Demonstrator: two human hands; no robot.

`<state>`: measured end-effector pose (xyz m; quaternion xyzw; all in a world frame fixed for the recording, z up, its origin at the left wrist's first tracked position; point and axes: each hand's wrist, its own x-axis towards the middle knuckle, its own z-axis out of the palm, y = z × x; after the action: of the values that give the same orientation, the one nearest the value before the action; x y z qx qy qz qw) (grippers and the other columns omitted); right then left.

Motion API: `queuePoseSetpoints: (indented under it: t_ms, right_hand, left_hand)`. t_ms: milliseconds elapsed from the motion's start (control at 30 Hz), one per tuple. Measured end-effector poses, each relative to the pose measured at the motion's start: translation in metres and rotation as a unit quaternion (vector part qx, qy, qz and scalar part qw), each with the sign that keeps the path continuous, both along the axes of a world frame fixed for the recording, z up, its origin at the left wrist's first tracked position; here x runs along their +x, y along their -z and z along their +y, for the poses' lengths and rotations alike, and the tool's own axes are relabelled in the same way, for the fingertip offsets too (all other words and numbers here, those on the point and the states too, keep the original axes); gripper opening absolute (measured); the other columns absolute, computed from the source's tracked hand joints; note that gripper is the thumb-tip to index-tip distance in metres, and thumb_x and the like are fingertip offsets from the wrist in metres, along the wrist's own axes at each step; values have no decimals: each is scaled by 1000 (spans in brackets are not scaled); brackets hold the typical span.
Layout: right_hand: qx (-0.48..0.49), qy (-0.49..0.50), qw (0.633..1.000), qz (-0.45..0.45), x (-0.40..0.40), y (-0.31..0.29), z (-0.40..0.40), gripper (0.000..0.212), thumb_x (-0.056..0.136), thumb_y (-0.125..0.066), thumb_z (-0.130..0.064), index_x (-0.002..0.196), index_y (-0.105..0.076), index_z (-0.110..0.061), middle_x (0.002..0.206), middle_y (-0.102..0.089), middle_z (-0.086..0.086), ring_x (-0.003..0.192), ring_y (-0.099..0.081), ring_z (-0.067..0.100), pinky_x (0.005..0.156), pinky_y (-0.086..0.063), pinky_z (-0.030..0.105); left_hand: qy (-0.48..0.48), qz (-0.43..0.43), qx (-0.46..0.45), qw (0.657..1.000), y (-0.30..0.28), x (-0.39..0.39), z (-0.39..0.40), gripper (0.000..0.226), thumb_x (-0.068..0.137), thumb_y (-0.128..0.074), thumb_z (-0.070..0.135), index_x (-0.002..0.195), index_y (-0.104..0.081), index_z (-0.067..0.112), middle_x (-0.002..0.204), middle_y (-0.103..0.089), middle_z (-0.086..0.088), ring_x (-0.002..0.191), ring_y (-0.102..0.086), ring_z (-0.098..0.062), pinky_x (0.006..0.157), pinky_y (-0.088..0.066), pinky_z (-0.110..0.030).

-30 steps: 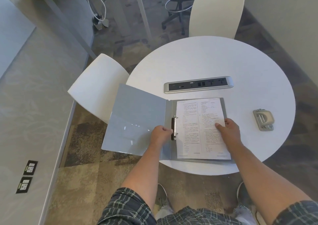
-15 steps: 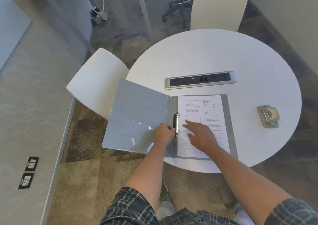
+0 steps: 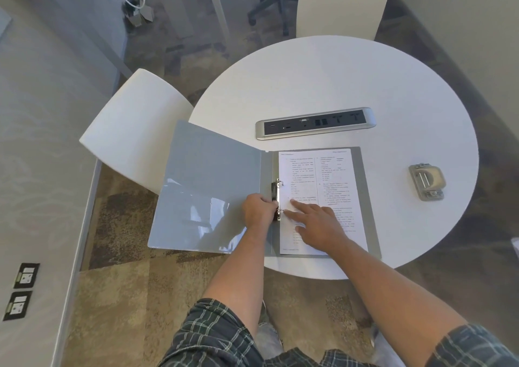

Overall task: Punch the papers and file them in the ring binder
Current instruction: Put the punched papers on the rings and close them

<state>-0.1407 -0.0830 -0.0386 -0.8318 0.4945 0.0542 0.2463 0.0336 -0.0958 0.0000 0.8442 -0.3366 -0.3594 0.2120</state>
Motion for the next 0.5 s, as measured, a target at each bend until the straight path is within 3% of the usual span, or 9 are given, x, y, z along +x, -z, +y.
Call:
queuePoseSetpoints:
  t_ms: [100, 233, 367, 500]
  right_hand:
    - [0, 1, 1000, -1, -1, 4, 2, 56, 106, -47, -36, 158, -31, -49, 171, -19, -15, 150, -32, 17, 116, -29, 46]
    - [8, 6, 1000, -5, -2, 7, 2, 56, 106, -46, -36, 158, -29, -49, 172, -17, -16, 152, -30, 17, 118, -26, 46]
    - [25, 7, 1000, -17, -3, 8, 0, 58, 106, -47, -34, 159, -28, -48, 172, -16, -16, 153, -28, 17, 119, -24, 49]
    - [30, 8, 999, -18, -3, 8, -1, 66, 105, -48, -34, 162, -17, -47, 172, -14, -17, 153, -27, 18, 119, -23, 50]
  left_hand:
    - [-17, 16, 7, 1000, 0, 2, -3, 16, 75, -82, 10, 83, -69, 14, 84, -71, -1, 82, -69, -25, 76, -58, -34]
    - [-20, 24, 29, 999, 1, 3, -6, 17, 74, -78, 3, 73, -67, 16, 78, -72, -8, 71, -66, -27, 72, -62, -39]
    - [-19, 26, 29, 999, -2, 2, -8, 17, 72, -67, -1, 74, -68, 16, 71, -61, -6, 63, -53, -23, 58, -51, -32]
    - [-32, 33, -2, 999, -7, -1, -4, 11, 72, -67, 6, 80, -74, 10, 71, -69, 3, 64, -63, -20, 52, -49, -23]
